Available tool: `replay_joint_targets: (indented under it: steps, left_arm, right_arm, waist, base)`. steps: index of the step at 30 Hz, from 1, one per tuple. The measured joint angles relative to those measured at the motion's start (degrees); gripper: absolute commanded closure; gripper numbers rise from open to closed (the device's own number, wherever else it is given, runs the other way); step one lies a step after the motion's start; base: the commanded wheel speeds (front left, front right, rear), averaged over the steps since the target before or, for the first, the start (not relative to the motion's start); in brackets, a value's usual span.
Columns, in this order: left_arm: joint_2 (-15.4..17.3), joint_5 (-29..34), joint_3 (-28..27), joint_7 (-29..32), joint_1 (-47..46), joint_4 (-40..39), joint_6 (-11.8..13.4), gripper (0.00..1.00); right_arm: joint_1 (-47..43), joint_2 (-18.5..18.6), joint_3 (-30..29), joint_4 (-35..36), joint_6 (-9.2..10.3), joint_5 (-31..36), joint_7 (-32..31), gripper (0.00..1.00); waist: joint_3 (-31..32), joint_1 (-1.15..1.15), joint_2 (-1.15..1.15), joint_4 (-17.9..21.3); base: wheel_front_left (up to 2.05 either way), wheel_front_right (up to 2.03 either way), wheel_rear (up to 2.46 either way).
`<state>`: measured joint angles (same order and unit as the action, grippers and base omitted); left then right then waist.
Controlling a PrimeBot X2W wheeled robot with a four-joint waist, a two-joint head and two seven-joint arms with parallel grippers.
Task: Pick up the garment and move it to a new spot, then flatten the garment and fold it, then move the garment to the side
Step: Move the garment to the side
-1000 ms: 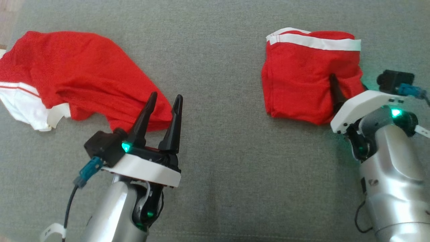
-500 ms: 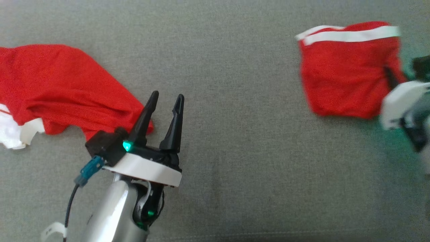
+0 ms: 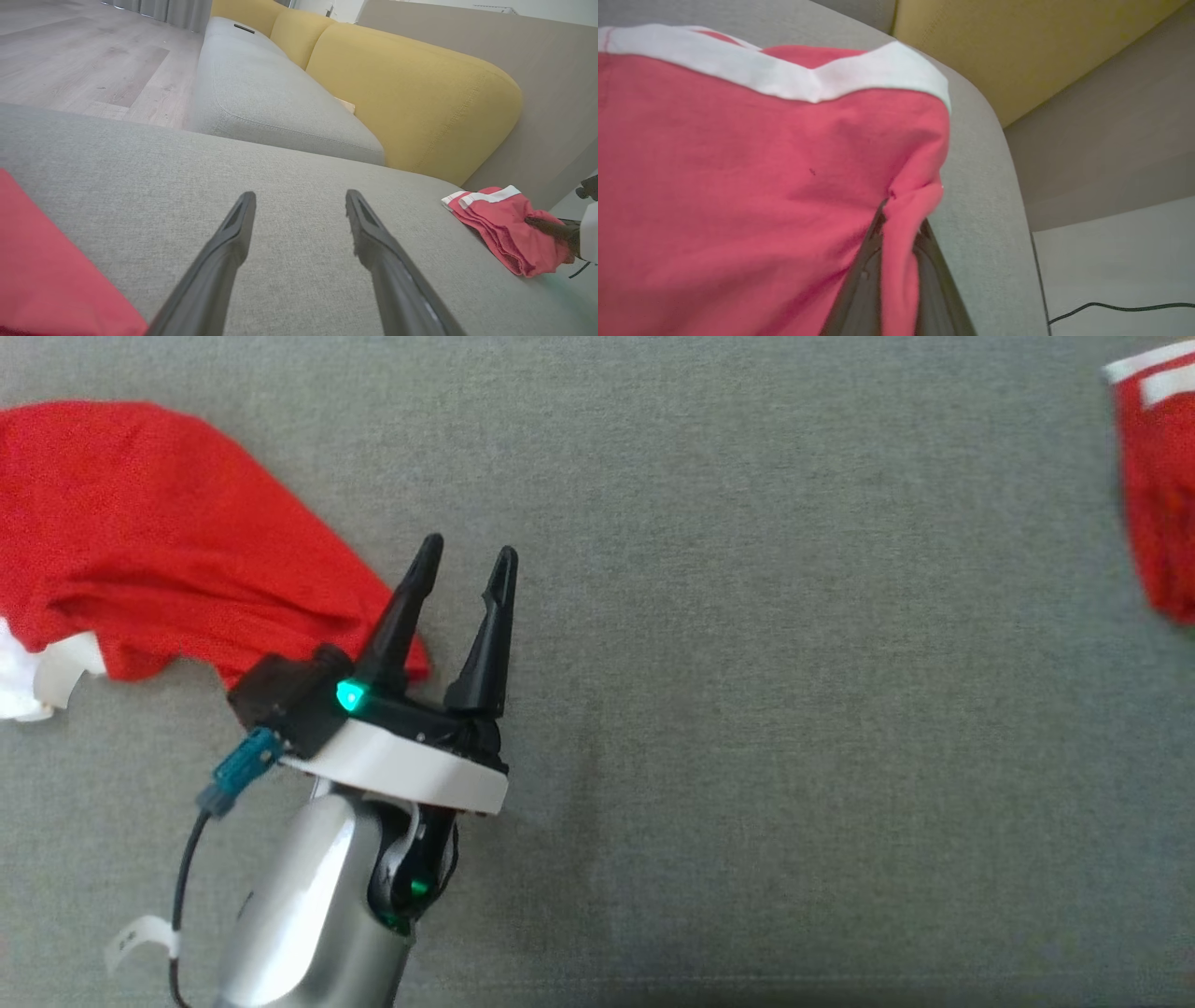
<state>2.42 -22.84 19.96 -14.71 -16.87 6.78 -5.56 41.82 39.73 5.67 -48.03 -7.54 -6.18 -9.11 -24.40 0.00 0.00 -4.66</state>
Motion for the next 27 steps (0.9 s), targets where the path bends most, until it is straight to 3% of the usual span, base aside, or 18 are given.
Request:
replay_joint_targets:
  steps: [8,9,10,11,19,27]
  left_arm:
    - [-0.01,0.0,-0.2,0.0,-0.45,0.12,-0.07,0.0]
    - [-0.01,0.0,-0.2,0.0,-0.45,0.12,-0.07,0.0]
    - [-0.01,0.0,-0.2,0.0,-0.45,0.14,-0.07,0.0]
    - [-0.01,0.0,-0.22,0.0,-0.46,0.23,-0.07,0.0]
    - [-0.01,0.0,-0.66,0.0,-0.42,0.55,-0.04,0.0]
    - [-0.03,0.0,-3.37,0.0,1.85,0.37,0.02,0.0]
  right_arm:
    - [2.76,0.63,-5.23,-4.2,0.0,4.69,0.55,1.0]
    - [2.76,0.63,-5.23,-4.2,0.0,4.69,0.55,0.75]
    - [2.93,0.58,-5.99,-4.52,0.0,5.27,1.11,0.1]
    - [3.22,0.43,-6.84,-4.85,0.0,5.87,1.4,0.0]
    - [3.59,-3.83,-12.68,-4.83,0.0,10.0,5.6,0.0]
    - [2.76,-15.06,-13.36,4.06,0.0,8.67,10.91,0.0]
  waist:
    - [-0.81,0.0,0.0,-0.59]
    - [-0.81,0.0,0.0,-0.59]
    - [-0.74,0.0,0.0,-0.53]
    - [-0.61,0.0,0.0,-0.46]
    - [2.39,0.0,0.0,0.54]
    - [8.01,0.0,0.0,2.02]
  base:
    - [0.0,0.0,0.0]
    - [0.0,0.0,0.0]
    - [0.0,0.0,0.0]
    - [0.0,0.0,0.0]
    - [0.0,0.0,0.0]
    - [0.0,0.0,0.0]
